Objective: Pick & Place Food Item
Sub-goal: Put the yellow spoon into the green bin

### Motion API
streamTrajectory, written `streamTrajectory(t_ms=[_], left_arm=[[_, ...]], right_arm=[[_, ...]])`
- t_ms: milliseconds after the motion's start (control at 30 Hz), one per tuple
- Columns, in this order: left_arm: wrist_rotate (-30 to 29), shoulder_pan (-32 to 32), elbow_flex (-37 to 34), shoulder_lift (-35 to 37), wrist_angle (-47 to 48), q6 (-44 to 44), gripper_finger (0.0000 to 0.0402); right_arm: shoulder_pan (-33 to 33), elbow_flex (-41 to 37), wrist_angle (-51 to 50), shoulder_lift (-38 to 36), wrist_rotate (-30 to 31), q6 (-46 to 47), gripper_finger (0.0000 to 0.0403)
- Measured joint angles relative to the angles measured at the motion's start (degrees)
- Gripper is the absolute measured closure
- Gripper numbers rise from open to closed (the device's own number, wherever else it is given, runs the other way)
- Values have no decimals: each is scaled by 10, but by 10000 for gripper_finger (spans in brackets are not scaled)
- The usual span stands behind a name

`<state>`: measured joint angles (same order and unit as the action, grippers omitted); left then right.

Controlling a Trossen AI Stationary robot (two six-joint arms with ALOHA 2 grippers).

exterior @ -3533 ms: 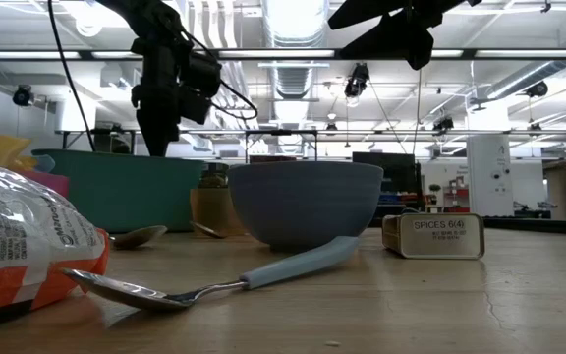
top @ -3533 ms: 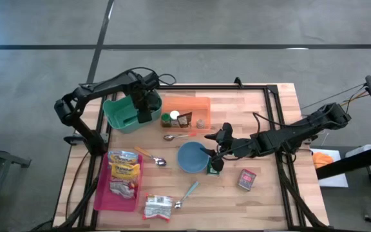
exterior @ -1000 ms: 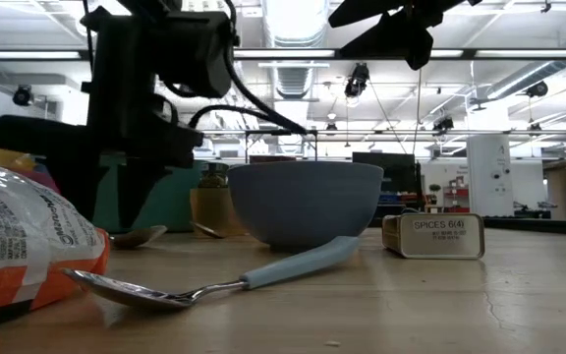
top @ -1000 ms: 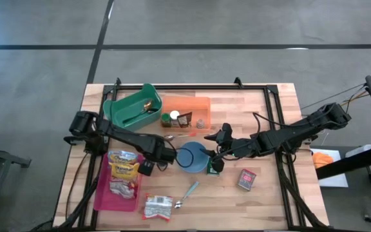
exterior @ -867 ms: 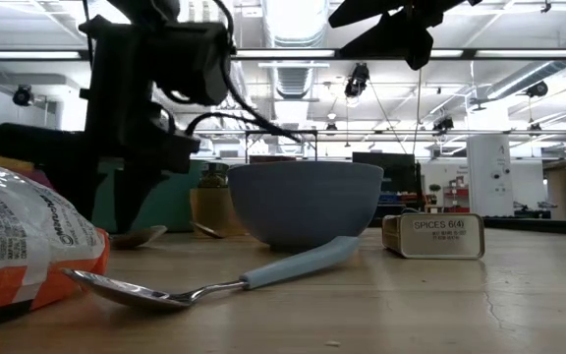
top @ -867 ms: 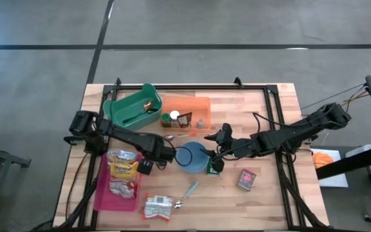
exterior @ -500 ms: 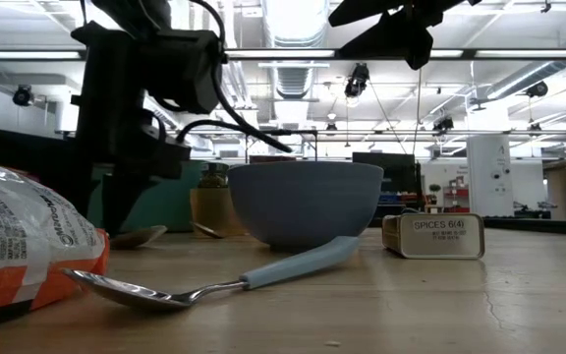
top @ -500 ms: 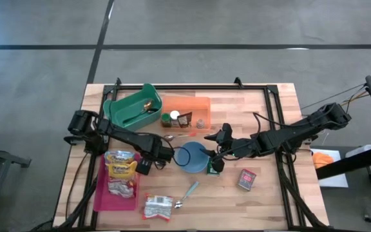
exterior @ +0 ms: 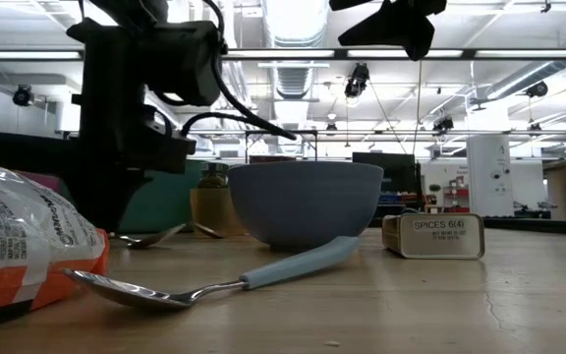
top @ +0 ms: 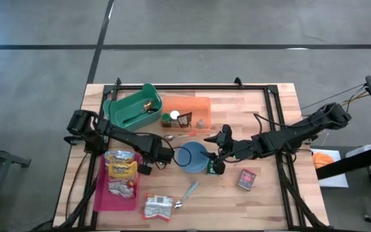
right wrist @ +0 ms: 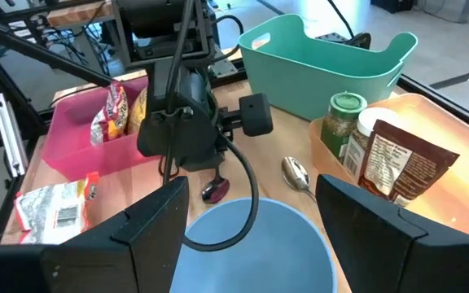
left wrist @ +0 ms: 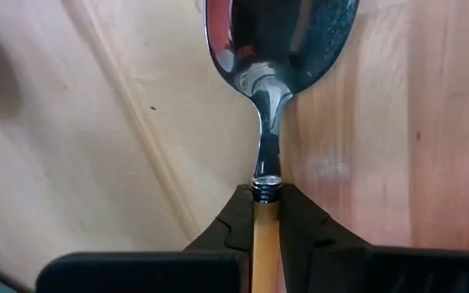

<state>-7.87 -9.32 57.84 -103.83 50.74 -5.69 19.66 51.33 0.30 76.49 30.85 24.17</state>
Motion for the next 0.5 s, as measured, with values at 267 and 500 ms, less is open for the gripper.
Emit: streamTrajectory(t_ms=[267, 500], left_arm=[[-15, 2, 11, 34, 4, 0, 381], [0, 1, 15, 102, 30, 28, 381]], right_arm=[[0, 0, 0, 0, 0, -10, 138], [0, 0, 0, 0, 1, -15, 138]])
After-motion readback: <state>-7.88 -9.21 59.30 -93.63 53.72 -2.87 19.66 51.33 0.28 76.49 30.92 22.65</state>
